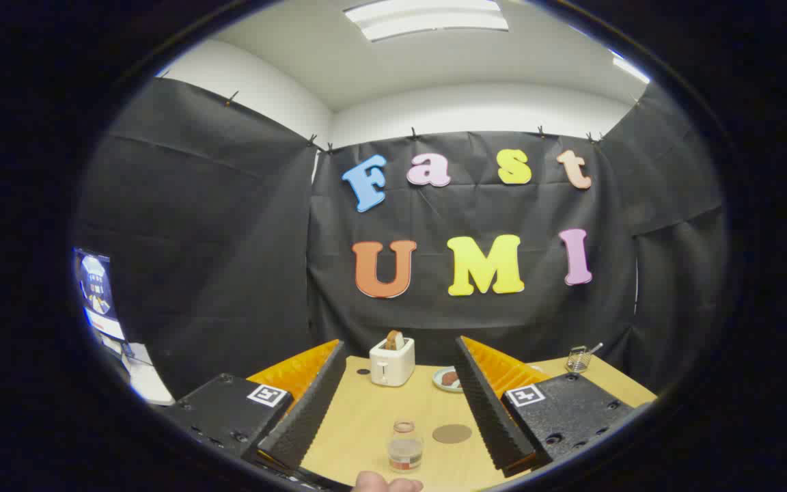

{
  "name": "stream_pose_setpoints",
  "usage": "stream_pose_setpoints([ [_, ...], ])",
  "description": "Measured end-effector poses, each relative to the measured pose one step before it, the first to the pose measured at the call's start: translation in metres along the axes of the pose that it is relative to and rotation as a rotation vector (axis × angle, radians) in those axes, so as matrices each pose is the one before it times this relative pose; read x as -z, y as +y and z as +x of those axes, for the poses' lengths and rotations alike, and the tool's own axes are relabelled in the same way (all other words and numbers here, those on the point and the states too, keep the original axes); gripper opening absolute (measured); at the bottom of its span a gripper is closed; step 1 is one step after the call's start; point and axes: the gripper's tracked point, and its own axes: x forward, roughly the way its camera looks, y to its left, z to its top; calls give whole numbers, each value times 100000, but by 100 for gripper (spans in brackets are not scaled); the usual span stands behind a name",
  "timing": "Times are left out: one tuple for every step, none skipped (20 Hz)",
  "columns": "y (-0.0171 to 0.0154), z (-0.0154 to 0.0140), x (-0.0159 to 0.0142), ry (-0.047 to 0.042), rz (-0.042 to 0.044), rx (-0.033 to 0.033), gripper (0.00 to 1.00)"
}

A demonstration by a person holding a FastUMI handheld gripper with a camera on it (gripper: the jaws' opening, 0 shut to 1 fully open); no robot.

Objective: Take the bottle from table, then pour the juice into the cup, finally place the bottle on the coaster

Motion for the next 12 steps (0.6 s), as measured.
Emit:
stream_pose_setpoints([
  [-65,-74,60,-176,-357,173,100],
  [-100,-20,11,-188,-353,215,100],
  [112,-60,60,80,-272,-55,100],
  [-29,-8,117,401,-43,89,100],
  [84,17,177,369,-1,-178,100],
  [108,14,102,415,-27,-328,100],
  [-38,-28,139,227,-79,155,100],
  [-66,-66,61,99,-218,338,100],
  [-64,32,69,-11,-277,340,100],
  [-117,31,114,273,-259,472,100],
  [-120,8,137,175,-146,520,100],
  [-18,26,-22,74,102,132,100],
])
